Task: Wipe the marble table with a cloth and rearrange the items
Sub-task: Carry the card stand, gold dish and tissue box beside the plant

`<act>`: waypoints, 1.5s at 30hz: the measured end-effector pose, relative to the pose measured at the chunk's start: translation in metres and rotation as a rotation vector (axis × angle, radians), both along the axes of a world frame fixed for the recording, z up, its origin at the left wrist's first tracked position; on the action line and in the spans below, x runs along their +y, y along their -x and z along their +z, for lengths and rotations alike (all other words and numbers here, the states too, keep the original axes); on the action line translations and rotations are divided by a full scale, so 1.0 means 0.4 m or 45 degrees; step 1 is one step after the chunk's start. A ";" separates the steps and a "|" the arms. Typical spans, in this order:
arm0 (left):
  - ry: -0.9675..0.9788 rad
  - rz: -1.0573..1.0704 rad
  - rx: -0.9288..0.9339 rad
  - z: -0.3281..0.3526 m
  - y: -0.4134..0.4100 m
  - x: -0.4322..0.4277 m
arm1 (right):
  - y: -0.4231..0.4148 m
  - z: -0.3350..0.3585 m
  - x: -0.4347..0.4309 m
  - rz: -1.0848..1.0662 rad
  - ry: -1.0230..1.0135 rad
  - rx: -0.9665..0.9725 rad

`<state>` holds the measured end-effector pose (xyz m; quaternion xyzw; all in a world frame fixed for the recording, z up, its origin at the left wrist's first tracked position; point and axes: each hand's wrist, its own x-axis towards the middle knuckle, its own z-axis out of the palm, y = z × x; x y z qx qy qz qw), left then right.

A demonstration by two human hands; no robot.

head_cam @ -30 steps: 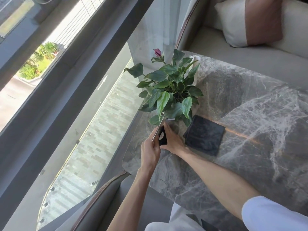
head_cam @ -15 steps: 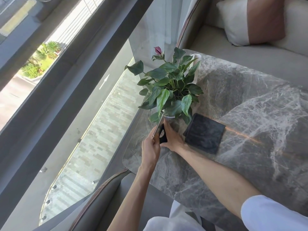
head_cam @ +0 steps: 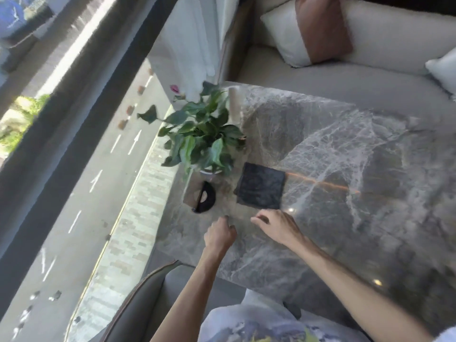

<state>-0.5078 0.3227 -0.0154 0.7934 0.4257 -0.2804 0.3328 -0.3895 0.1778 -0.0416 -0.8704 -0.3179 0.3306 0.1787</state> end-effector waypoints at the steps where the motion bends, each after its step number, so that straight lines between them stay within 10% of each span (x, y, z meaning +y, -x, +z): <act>1: -0.006 -0.048 -0.012 0.008 -0.020 -0.038 | -0.004 0.014 -0.062 -0.034 0.022 -0.013; 18: -0.109 -0.959 -0.251 0.088 -0.447 -0.925 | -0.193 0.160 -1.218 -0.973 0.052 -0.038; 28: -0.071 -0.948 -0.284 0.129 -0.646 -1.526 | -0.315 0.169 -1.838 -1.285 -0.149 -0.023; 45: 0.275 -0.704 -0.143 -0.067 -0.909 -2.116 | -0.597 -0.030 -2.274 -1.821 -0.153 0.237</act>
